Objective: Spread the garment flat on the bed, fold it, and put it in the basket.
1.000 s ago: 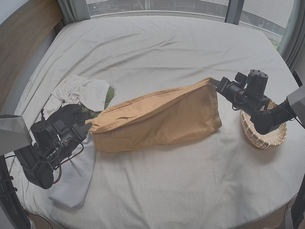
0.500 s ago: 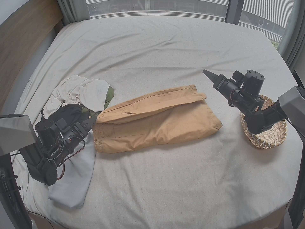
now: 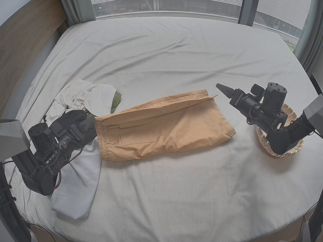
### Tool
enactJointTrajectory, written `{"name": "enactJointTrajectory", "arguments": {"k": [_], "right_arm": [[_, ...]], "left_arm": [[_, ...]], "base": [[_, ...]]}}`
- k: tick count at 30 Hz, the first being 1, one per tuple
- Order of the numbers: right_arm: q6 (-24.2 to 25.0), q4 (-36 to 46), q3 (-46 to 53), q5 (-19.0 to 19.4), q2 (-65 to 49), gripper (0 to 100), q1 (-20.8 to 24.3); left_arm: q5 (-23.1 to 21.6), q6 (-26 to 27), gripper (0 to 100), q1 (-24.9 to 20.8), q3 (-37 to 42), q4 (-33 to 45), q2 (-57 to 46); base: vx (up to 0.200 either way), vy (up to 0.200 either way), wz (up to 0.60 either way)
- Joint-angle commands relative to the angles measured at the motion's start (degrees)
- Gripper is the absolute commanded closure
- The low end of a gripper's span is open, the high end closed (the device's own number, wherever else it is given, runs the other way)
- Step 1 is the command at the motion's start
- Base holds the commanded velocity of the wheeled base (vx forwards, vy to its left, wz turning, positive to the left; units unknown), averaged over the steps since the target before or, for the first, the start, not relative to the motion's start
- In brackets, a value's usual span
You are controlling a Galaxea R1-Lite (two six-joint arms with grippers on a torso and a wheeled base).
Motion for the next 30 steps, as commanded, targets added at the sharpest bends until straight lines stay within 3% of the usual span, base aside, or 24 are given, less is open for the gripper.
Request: {"name": "enactJointTrajectory", "arguments": {"k": [1,13,20,30], "right_arm": [[-0.01,-0.92,4.98,0.2,-3.45,0,0.1],[1.66,-8.83,17.19,-0.07,-2.83,0,1.07],[4.73,-15.07,25.28,-0.07,-1.07,0,0.98],[8.07,-21.66,27.83,-0.24,7.72,0,0.98]], "left_arm": [[-0.32,0.04,0,0.21,1.51,-0.15,-3.24],[-0.49,1.18,0,-11.57,8.28,-0.32,-8.25],[-0.67,2.77,0,-12.8,8.98,-0.32,-7.72],[-1.64,3.12,0,-14.73,13.02,-0.32,-7.72]], "base": [[0.0,0.0,0.0],[0.0,0.0,0.0],[0.0,0.0,0.0],[0.0,0.0,0.0]]}}
